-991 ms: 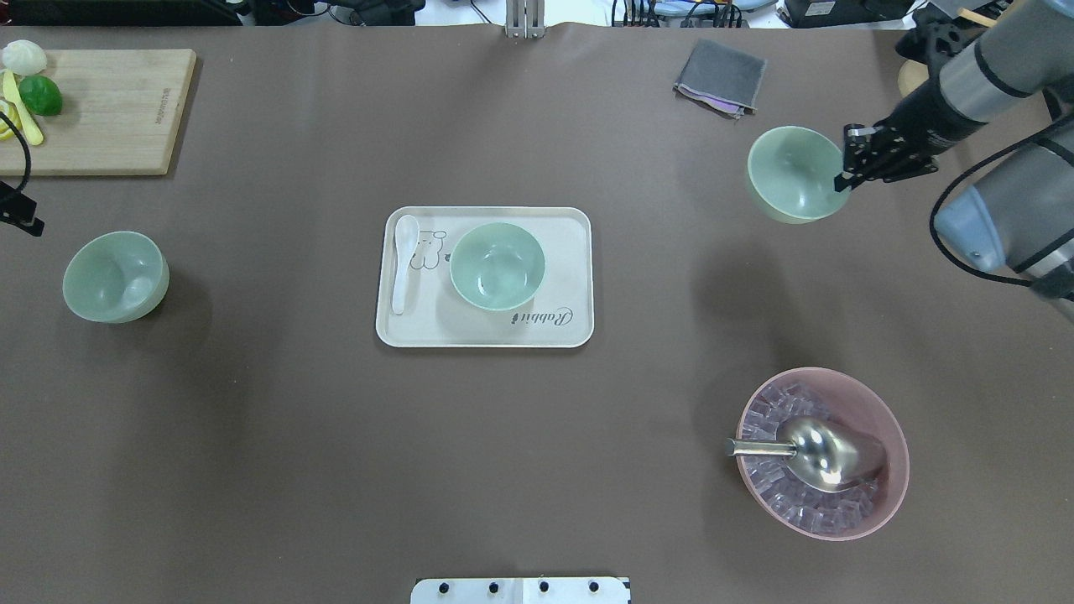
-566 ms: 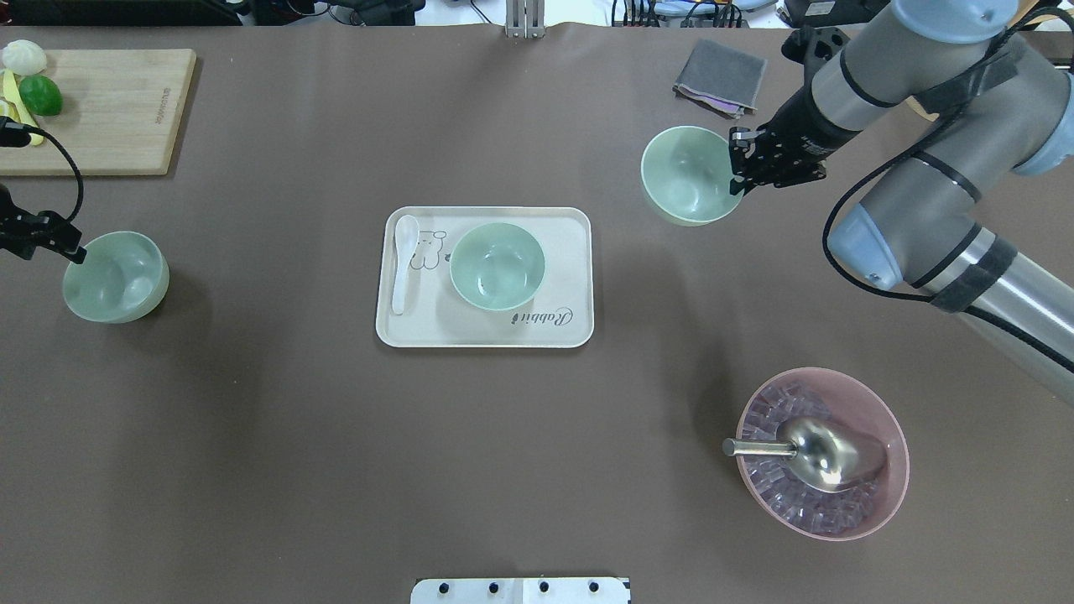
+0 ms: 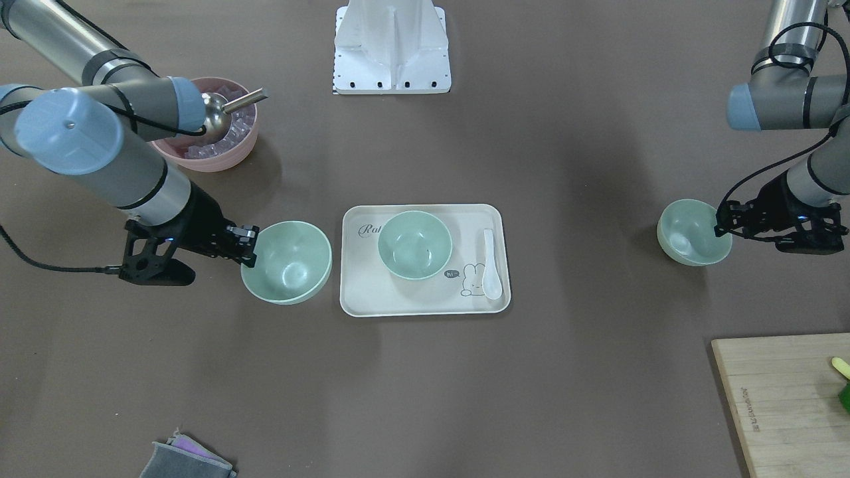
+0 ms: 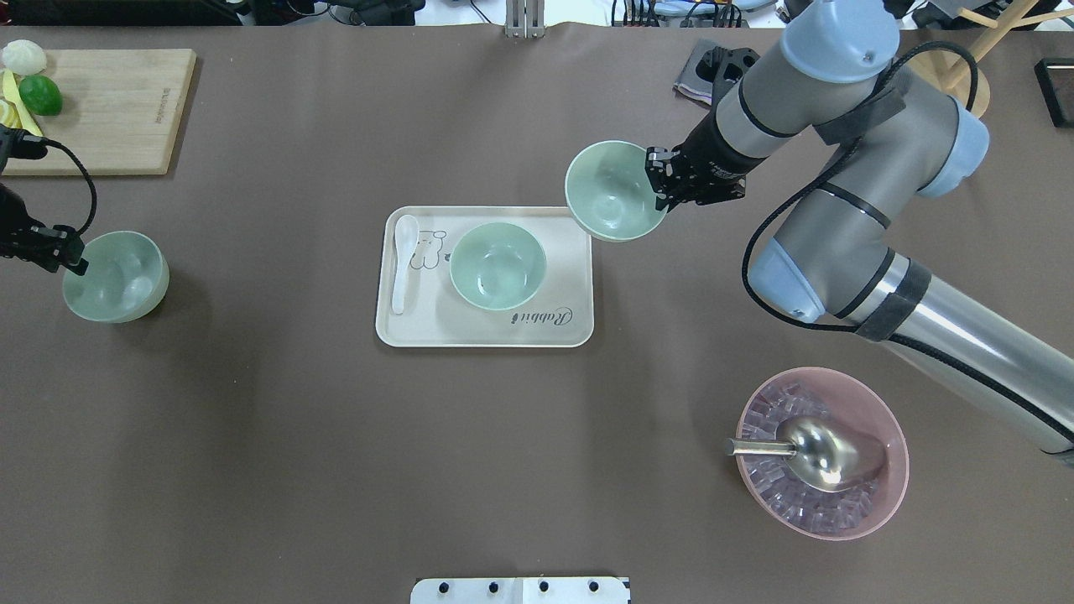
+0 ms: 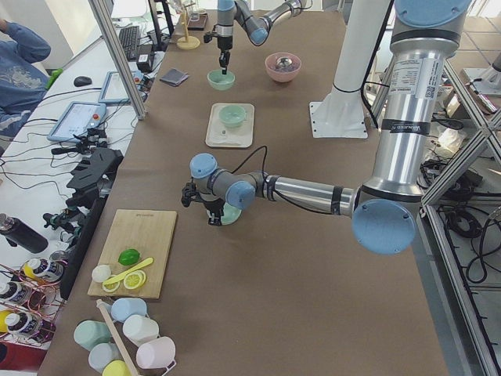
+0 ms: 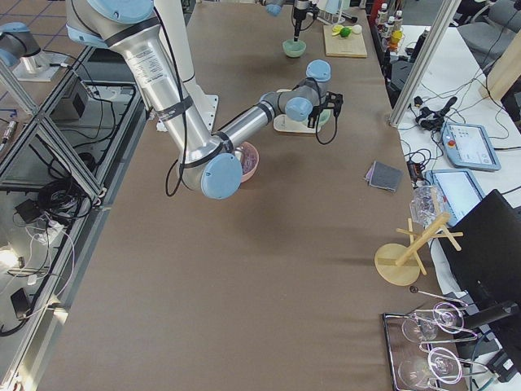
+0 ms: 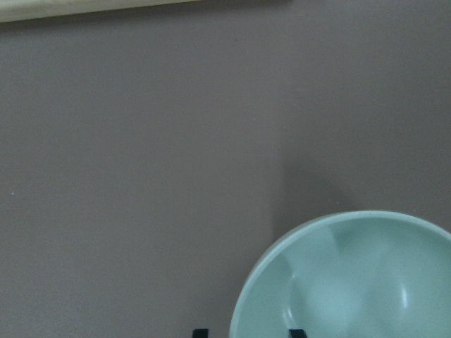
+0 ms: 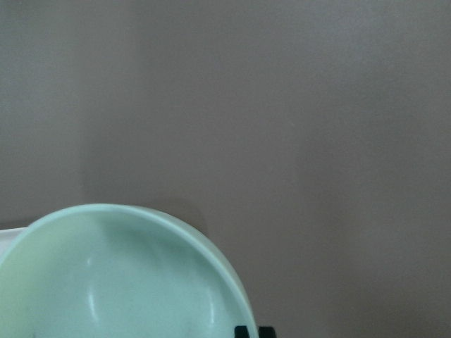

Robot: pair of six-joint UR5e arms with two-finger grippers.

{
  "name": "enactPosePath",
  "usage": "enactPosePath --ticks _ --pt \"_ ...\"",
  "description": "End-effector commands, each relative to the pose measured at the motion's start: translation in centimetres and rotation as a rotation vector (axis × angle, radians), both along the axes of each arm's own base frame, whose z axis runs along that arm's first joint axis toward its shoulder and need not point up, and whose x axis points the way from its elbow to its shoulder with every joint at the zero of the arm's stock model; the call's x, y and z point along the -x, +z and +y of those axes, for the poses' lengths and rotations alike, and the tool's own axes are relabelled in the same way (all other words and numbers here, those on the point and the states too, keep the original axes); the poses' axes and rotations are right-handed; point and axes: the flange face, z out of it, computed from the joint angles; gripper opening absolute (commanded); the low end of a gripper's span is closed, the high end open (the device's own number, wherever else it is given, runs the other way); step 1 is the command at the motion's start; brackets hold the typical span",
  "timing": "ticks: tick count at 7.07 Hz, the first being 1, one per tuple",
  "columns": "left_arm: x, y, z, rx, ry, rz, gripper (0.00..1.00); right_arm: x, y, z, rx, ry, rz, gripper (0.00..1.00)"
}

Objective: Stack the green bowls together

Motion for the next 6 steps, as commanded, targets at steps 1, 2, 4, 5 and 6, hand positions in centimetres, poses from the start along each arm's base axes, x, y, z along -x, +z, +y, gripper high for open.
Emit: enactPosePath --ticks 1,2,4,5,6 --pt "0.0 0.3 0.1 0.008 0.000 -0.004 0.01 1.7 -2.4 0.5 -0.006 0.003 -0.015 0.00" --pt "0.0 0.4 0.1 0.010 0.000 -0.004 0.00 1.8 -2.8 0.5 -0.009 0.005 -0.018 0.00" --pt "-0.7 -1.1 -0.3 0.027 0.023 0.050 0.00 2.5 -4.1 0.8 -0.016 -0.003 -0.028 0.00" --pt "-1.1 -1.6 -0.3 0.053 0.044 0.101 0.00 2.7 -4.6 0.9 -0.022 0.007 -0.028 0.00" --pt "-1.1 -1.7 -0.2 0.050 0.044 0.102 0.00 2.8 -5.0 0.9 -0.023 0.011 -0.032 0.00"
